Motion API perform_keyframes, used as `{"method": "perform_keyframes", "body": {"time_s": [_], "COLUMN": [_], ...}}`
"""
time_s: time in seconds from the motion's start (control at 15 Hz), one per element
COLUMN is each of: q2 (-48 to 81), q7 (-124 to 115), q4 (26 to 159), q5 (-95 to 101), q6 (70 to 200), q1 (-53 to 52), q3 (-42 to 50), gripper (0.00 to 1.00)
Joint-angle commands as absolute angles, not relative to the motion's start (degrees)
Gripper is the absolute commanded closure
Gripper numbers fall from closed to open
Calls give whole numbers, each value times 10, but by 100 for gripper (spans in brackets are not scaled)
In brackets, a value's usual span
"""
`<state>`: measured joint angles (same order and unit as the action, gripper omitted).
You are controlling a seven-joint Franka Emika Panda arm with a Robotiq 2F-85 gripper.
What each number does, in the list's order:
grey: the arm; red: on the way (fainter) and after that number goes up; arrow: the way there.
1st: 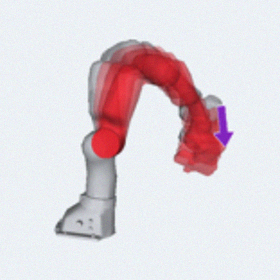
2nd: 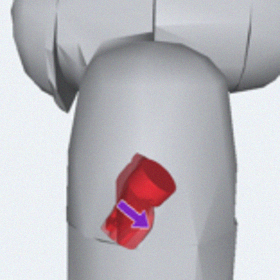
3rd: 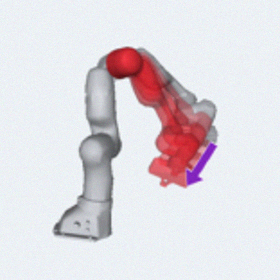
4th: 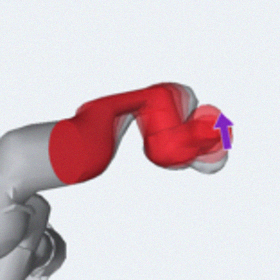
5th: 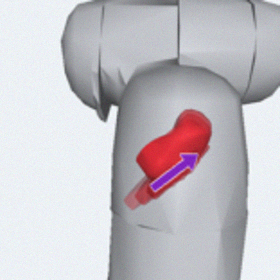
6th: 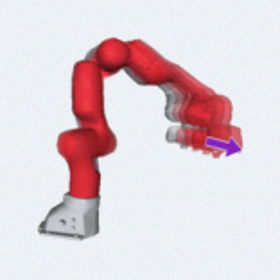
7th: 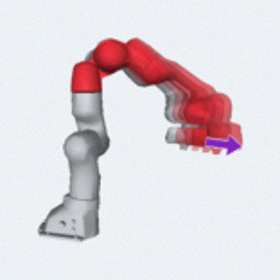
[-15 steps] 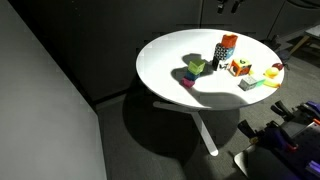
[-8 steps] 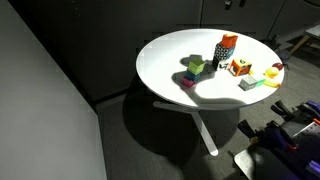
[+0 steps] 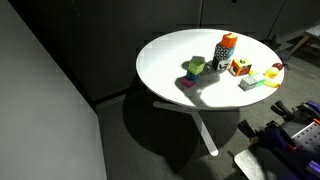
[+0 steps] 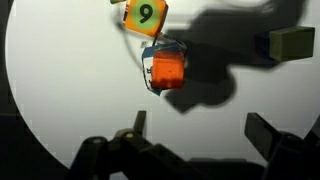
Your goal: Put the orange block on the toy foam
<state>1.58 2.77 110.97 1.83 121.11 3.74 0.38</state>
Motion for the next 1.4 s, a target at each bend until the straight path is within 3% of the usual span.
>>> {"method": "perform_keyframes", "body": {"time_s": [0.0,1.33], "q2": [-33,-115], "q7": [-14,-21], "q4": [1156,1171], "q5": [23,19], "q6": [1234,1081], "q1": [31,32], "q3": [11,10], "gripper": [0,0]}}
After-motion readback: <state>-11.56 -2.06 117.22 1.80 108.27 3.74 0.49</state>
